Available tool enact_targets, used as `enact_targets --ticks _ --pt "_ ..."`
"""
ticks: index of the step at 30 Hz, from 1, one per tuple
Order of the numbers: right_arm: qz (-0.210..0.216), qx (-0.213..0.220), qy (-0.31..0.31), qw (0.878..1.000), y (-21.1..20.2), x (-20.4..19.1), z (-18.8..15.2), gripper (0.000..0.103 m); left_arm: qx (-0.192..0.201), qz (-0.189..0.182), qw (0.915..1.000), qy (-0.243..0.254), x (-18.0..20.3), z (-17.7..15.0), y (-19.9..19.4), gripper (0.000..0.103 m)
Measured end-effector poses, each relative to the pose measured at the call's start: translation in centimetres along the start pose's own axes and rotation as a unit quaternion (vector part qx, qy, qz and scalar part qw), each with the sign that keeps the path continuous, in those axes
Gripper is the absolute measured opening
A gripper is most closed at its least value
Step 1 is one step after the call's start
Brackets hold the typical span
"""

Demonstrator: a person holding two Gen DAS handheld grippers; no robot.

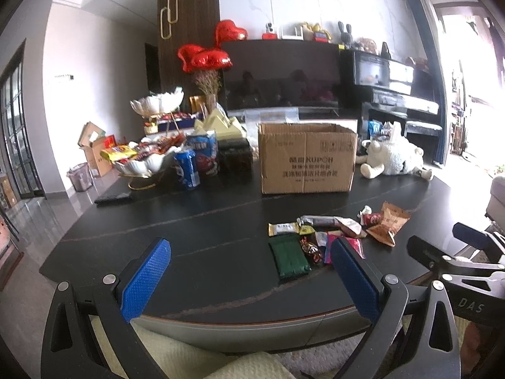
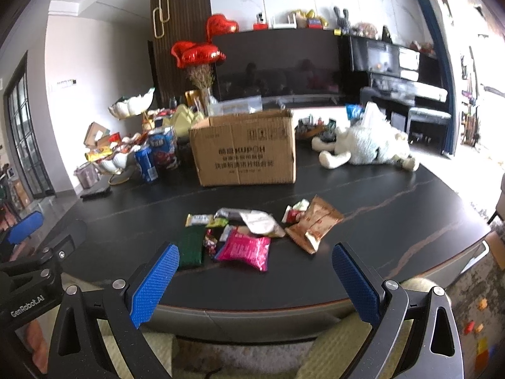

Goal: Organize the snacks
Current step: 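Grasp the green packet with the left tool while the right tool grasps the pink packet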

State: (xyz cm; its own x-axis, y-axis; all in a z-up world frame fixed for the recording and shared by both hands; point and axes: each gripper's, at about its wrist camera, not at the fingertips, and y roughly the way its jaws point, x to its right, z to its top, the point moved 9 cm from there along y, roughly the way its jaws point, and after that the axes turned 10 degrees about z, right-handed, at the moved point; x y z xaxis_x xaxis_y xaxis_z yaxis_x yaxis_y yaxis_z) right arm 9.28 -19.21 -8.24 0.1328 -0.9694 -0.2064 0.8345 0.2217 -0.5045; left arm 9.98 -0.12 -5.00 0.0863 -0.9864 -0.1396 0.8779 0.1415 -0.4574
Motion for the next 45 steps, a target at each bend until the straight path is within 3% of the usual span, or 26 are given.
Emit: enact_targets --ticks 12,27,45 --pt "0.010 -0.041 0.011 0.999 5.7 1.4 -0.2 0.099 -0.066 -0.032 0.9972 0.008 2.6 -1.5 5.7 0.094" --pt "0.037 -0.112 0.090 0.989 13.2 3.2 -2.4 0.081 -0.147 -0.065 0.9869 0.013 5.6 -3.9 12.1 0.080" --pt "0.042 -0.133 0.114 0.984 16.2 4.3 -4.0 0.071 -0.210 -0.075 0.9748 0.007 7.6 -7.4 16.4 0.066"
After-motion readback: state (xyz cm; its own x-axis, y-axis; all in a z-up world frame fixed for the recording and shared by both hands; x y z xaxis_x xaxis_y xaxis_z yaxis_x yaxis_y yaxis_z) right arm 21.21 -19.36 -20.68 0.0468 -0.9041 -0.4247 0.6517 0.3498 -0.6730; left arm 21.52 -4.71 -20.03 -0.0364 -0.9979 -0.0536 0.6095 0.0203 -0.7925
